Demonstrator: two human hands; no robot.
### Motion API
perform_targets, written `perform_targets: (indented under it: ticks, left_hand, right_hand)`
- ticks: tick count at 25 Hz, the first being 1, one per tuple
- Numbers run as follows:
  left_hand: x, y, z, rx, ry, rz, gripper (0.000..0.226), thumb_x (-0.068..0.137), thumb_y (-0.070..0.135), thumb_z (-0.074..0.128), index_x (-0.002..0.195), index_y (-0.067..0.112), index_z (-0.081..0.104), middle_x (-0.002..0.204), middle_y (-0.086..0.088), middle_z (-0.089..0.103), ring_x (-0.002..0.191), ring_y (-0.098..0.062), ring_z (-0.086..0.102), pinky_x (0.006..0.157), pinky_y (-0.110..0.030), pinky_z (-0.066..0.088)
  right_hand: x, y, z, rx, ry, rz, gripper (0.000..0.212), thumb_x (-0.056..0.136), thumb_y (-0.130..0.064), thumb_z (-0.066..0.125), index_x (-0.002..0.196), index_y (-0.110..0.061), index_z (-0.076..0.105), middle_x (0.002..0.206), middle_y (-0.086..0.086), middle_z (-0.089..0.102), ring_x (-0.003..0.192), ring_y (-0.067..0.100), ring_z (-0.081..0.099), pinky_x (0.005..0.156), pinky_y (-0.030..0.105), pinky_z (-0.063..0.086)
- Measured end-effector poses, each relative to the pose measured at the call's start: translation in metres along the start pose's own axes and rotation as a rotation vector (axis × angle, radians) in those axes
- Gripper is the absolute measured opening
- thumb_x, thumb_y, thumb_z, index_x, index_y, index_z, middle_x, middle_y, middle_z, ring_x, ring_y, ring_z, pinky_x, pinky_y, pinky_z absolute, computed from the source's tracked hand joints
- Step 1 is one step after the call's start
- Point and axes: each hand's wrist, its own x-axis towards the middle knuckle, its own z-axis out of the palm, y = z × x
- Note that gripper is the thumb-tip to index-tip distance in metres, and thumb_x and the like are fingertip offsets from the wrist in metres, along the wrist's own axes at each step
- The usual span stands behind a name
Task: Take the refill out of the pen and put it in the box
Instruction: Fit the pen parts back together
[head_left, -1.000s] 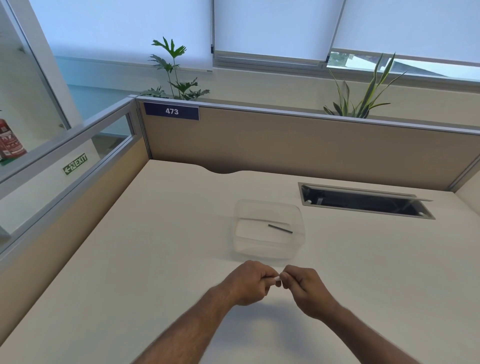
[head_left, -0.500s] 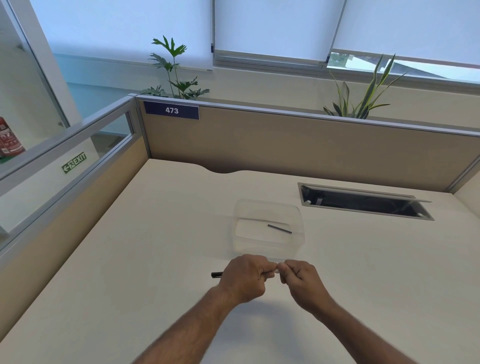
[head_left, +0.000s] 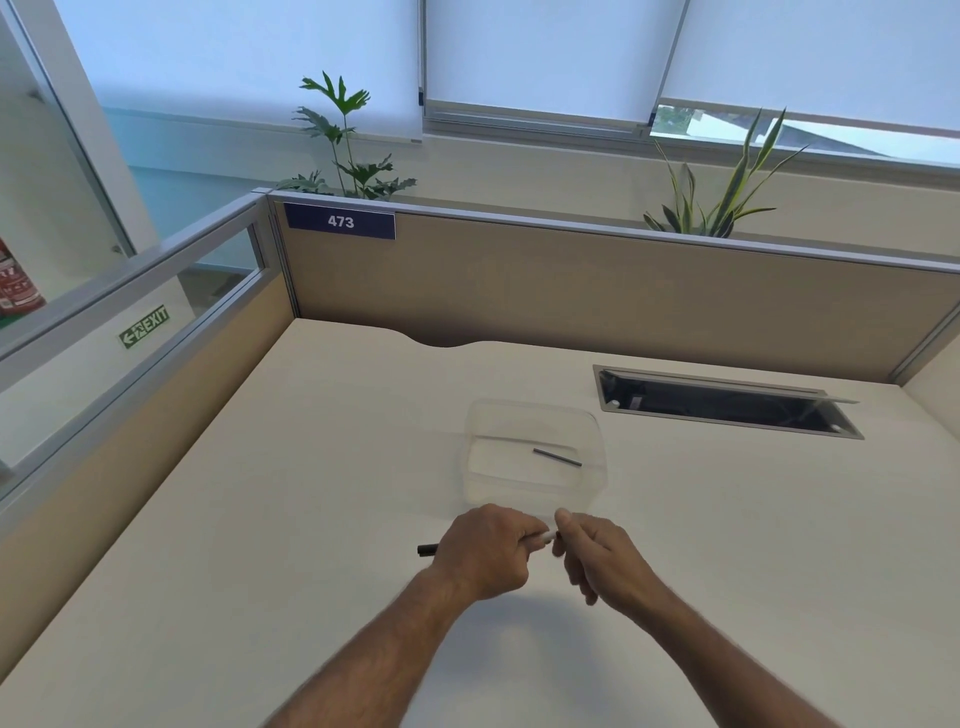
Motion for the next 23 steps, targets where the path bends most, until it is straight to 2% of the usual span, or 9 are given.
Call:
perform_targets:
  ticks: [3,6,8,11,13,15,18,21,23]
  left_hand:
    - [0.001,0.001,-0.001,-0.051,-0.057,-0.04,0.024,0.094,0.031,0.051,0.079,0.02,0.067,0.069,-0.002,0.069,0.065,-0.023,0.06,0.061,-0.039,0.053]
    - [0.004,0.001,-0.002,-0.11,-0.124,-0.04,0.026,0.097,0.028,0.051,0.089,0.02,0.074,0.08,-0.003,0.074,0.07,-0.017,0.063,0.07,-0.037,0.056]
    - [0.004,0.002,0.0,-0.119,-0.144,-0.027,0.027,0.098,0.024,0.05,0.089,0.019,0.075,0.083,-0.004,0.075,0.069,-0.017,0.062,0.072,-0.037,0.057]
    - [0.002,0.001,0.004,-0.095,-0.111,-0.016,0.024,0.095,0.022,0.052,0.089,0.02,0.075,0.086,-0.002,0.077,0.075,-0.019,0.067,0.071,-0.037,0.058]
    - [0.001,0.0,0.006,-0.061,-0.047,-0.007,0.019,0.092,0.026,0.057,0.091,0.022,0.075,0.083,0.002,0.077,0.074,-0.018,0.067,0.069,-0.035,0.057]
    - [0.001,0.001,0.005,-0.03,0.033,0.006,0.014,0.089,0.031,0.064,0.097,0.029,0.076,0.084,0.004,0.078,0.074,-0.016,0.067,0.066,-0.029,0.054]
    - [0.002,0.002,0.004,-0.013,0.108,0.016,0.016,0.085,0.033,0.069,0.1,0.032,0.076,0.087,0.005,0.078,0.076,-0.014,0.066,0.064,-0.023,0.046]
    - [0.005,0.001,-0.002,0.007,0.038,-0.011,0.017,0.089,0.036,0.063,0.09,0.024,0.074,0.083,0.003,0.076,0.075,-0.019,0.065,0.065,-0.028,0.049]
    - [0.006,0.002,-0.008,0.02,-0.025,-0.023,0.023,0.093,0.036,0.054,0.085,0.022,0.071,0.079,0.002,0.074,0.074,-0.021,0.064,0.068,-0.036,0.055]
  right_hand:
    - [-0.001,0.008,-0.002,-0.122,0.03,-0.163,0.026,0.099,-0.028,0.053,0.076,-0.017,0.056,0.058,-0.004,0.058,0.047,0.01,0.052,0.046,0.027,0.045]
    - [-0.001,0.015,-0.002,-0.247,0.114,-0.334,0.031,0.099,-0.02,0.053,0.068,-0.017,0.053,0.057,-0.002,0.054,0.052,0.012,0.048,0.053,0.028,0.041]
    - [-0.001,0.015,0.0,-0.251,0.136,-0.362,0.039,0.099,-0.02,0.053,0.061,-0.021,0.051,0.052,-0.005,0.049,0.05,0.008,0.044,0.052,0.023,0.036]
    - [0.0,0.01,0.006,-0.152,0.095,-0.234,0.049,0.101,-0.024,0.051,0.052,-0.022,0.048,0.045,-0.01,0.038,0.046,0.006,0.034,0.05,0.023,0.03]
    - [-0.001,0.006,0.007,-0.006,0.026,-0.07,0.056,0.102,-0.031,0.049,0.048,-0.023,0.038,0.045,-0.01,0.031,0.042,0.01,0.025,0.044,0.024,0.024]
    - [-0.002,0.004,0.007,0.188,-0.034,0.094,0.057,0.102,-0.038,0.047,0.048,-0.023,0.035,0.045,-0.004,0.027,0.04,0.013,0.017,0.04,0.02,0.019]
    - [-0.002,0.001,0.007,0.312,-0.059,0.219,0.058,0.1,-0.046,0.047,0.048,-0.021,0.039,0.045,-0.002,0.026,0.039,0.015,0.017,0.038,0.018,0.021]
    - [0.0,0.003,0.008,0.083,0.003,0.048,0.057,0.1,-0.047,0.045,0.052,-0.019,0.054,0.044,-0.001,0.043,0.036,0.014,0.035,0.038,0.023,0.033]
    - [0.0,0.008,0.007,-0.091,0.087,-0.136,0.043,0.098,-0.042,0.046,0.063,-0.022,0.059,0.048,-0.007,0.051,0.044,0.008,0.044,0.046,0.025,0.04]
